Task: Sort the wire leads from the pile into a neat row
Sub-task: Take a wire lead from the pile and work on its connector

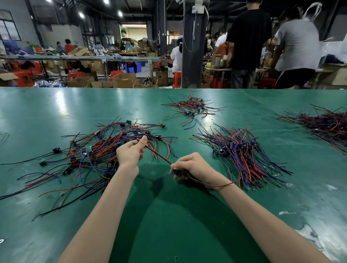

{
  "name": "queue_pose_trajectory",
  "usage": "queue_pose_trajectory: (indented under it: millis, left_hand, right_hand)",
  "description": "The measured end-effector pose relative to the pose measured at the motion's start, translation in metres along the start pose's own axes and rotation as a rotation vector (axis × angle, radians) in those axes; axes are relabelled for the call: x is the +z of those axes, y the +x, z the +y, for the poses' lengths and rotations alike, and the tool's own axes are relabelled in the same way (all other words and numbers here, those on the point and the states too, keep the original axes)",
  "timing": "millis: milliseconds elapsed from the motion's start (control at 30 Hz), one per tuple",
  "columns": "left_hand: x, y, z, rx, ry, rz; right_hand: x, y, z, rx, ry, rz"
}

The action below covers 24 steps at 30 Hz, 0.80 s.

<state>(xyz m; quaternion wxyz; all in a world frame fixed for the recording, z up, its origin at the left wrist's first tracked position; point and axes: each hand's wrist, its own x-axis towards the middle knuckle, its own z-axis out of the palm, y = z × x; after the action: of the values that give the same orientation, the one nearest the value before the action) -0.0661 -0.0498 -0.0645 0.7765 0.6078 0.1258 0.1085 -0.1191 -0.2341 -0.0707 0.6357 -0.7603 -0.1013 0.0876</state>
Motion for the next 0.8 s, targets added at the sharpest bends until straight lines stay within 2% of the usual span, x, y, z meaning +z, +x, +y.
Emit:
queue_pose_trajectory:
  millis: [300,400,533,667,800]
  left_hand:
    - [0.0029,-0.002,0.0011,0.159,0.054,0.008]
    - [0.0038,-0.0017,0.0006,0.151,0.06,0.02]
    - [0.0021,-0.0023,0.0012,0.063,-0.006,0.023]
    - [0.0021,-0.0025,0.0057,-0.104,-0.166,0.021]
    - [-0.0012,-0.0008,0.01,-0.311,-0.321,-0.129]
  right_hand:
    - [-0.0041,-0.0005,-0.001,0.012,0.01,-0.024]
    - [-0.0048,-0.0003,0.0001,0.011,0.009,-0.024]
    - [-0.0047,0.001,0.0033,0.015,0.015,-0.031]
    - [-0.0042,0.0035,0.0055,0.018,0.009,-0.034]
    - [-0.0052,0.0027,0.0058,0.015,0.005,-0.034]
